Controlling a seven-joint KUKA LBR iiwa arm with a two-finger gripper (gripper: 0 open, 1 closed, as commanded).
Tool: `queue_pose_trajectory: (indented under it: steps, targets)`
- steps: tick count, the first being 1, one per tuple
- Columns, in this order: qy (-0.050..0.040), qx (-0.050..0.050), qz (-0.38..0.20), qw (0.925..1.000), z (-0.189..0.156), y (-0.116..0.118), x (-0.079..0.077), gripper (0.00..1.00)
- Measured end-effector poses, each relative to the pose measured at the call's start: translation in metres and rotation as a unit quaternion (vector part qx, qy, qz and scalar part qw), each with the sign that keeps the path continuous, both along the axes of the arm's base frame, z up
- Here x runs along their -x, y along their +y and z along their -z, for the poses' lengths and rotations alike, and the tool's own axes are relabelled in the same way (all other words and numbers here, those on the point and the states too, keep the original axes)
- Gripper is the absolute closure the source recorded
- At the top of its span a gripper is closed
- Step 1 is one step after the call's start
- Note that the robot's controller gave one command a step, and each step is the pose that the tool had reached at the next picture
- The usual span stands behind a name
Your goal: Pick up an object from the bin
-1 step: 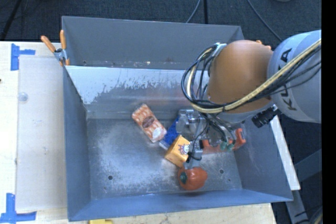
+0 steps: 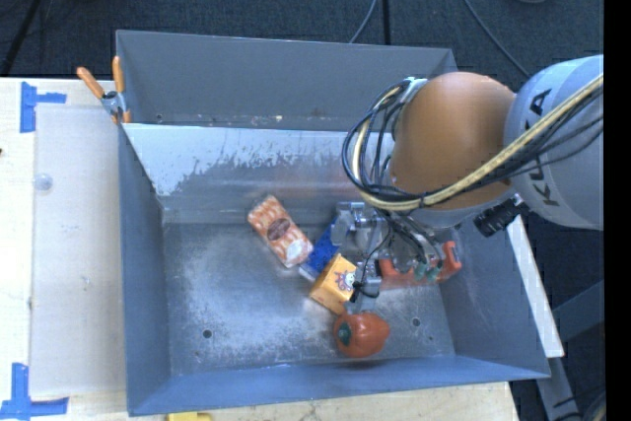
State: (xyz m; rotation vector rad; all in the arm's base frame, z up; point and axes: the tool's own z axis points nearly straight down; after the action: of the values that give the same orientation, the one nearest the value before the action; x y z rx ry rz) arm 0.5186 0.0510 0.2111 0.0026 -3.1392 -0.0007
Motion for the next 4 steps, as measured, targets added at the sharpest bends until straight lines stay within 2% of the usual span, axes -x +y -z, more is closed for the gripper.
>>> queue_pose_trajectory:
  steps: [1,2,3,4]
  targets:
    - [0.0001,0.0,0.035,0.9994,0.046,0.023,-0.01,0.0]
    - [0.0026,-0.001,0.008,1.0,0.085,0.0,-0.017,0.0]
    - [0.0044,0.001,-0.016,0.9999,0.074,-0.012,-0.055,0.0]
    - [0.0037,-0.001,0.017,0.9999,0.082,0.004,-0.076,1.0]
